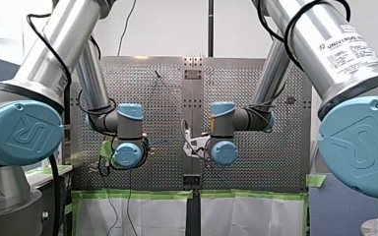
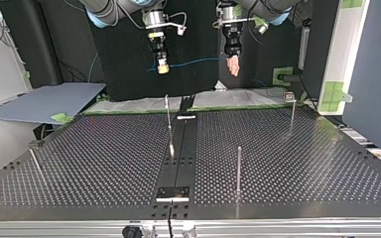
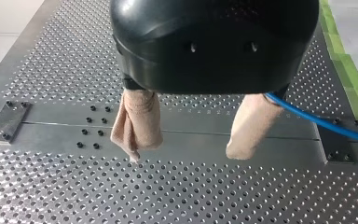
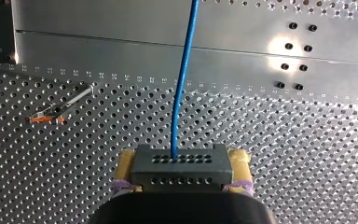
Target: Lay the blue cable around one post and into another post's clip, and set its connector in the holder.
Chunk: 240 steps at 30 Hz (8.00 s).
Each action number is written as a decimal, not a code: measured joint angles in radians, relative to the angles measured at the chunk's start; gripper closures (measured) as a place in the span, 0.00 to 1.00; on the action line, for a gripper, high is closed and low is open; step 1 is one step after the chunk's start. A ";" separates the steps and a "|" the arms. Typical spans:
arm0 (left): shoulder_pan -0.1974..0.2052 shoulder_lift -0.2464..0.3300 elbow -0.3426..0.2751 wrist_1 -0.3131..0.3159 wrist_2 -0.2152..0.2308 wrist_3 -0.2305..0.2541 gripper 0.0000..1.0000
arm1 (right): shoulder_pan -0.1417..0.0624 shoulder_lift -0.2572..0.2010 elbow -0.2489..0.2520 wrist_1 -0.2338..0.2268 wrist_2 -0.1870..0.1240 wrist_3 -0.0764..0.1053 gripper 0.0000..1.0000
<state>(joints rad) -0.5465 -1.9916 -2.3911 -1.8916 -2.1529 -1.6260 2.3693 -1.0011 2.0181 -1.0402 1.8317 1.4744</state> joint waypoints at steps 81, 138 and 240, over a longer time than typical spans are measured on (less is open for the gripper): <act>-0.158 -0.031 -0.053 -0.149 -0.034 -0.158 0.00 | 0.000 -0.005 0.005 0.072 -0.015 0.005 0.99; -0.085 0.346 0.091 -0.470 -0.071 -0.244 0.00 | -0.010 -0.288 -0.223 0.472 0.005 0.095 0.94; 0.332 0.310 0.891 -1.182 0.220 -0.355 0.00 | -0.044 -0.171 -0.917 0.914 -0.112 0.023 0.94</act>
<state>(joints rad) -0.2142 -1.6818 -1.4997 -3.0734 -1.9329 -1.9812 2.3249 -1.1719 1.1008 -0.1264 1.7198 1.4974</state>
